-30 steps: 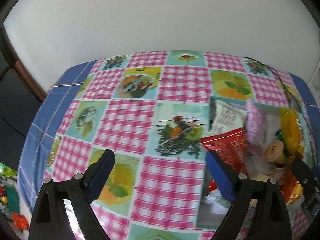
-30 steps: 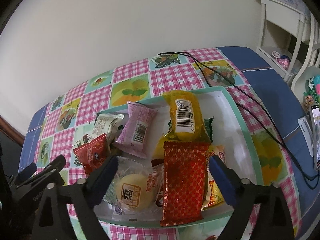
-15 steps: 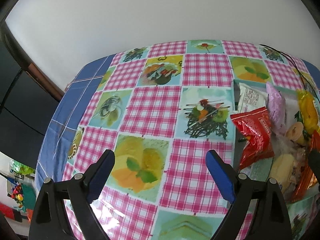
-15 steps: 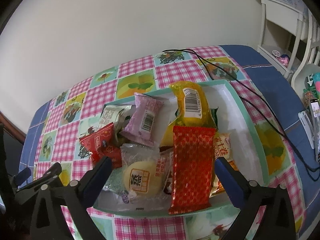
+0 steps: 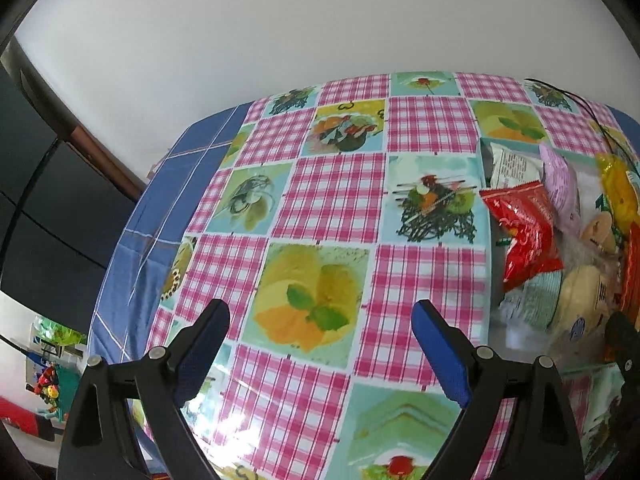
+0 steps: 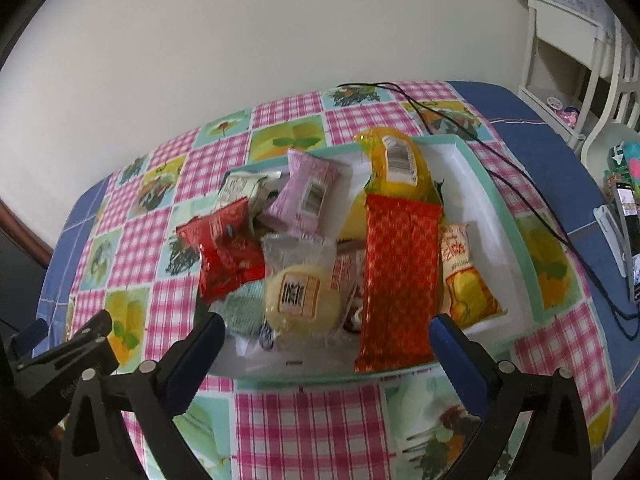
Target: Organize snacks
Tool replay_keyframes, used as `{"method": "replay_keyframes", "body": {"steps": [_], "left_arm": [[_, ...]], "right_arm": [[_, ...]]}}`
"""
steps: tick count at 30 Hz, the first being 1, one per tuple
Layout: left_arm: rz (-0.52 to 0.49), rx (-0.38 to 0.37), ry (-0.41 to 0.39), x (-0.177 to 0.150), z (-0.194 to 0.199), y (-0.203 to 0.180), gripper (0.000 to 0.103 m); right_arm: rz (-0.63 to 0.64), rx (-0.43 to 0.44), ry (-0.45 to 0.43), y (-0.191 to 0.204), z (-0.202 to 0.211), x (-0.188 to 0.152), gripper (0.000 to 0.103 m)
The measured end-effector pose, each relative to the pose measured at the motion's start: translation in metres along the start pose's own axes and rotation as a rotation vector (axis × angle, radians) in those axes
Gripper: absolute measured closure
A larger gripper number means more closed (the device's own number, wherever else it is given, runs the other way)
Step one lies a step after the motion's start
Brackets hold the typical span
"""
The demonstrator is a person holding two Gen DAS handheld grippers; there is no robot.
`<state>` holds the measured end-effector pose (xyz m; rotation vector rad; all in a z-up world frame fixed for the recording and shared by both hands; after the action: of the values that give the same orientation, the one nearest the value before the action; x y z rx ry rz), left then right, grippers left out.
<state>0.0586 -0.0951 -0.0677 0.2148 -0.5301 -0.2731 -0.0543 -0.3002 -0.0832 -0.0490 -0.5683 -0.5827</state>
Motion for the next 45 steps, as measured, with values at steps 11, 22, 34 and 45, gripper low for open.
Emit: {"method": "replay_keyframes", "body": {"steps": [11, 22, 34, 45], "left_arm": [[0.027, -0.019, 0.024, -0.019, -0.001, 0.011, 0.011], [-0.001, -0.022, 0.029, -0.036, 0.007, 0.014, 0.011], [-0.001, -0.046, 0.014, -0.048, 0.016, 0.021, 0.011], [0.006, -0.065, -0.006, -0.051, 0.025, 0.024, 0.011]], "right_arm": [[0.028, -0.02, 0.026, -0.001, 0.001, -0.022, 0.0], [0.048, -0.027, 0.043, 0.0, 0.004, -0.038, 0.0], [0.055, -0.023, 0.032, -0.001, 0.015, -0.045, 0.0], [0.05, -0.015, 0.0, -0.002, 0.028, -0.046, 0.0]]}}
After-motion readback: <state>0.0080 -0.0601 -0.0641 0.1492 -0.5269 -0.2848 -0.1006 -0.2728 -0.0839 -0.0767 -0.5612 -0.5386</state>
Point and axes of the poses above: each gripper's, at about its wrist camera, not at the fingertips, and z roughly against the way its jaws point, y to its left, x to its top, the point moved 8 cm from there along -z, roughly the way its jaws point, and after that the axes turned 4 degrees about -x, right-handed, at the moved point
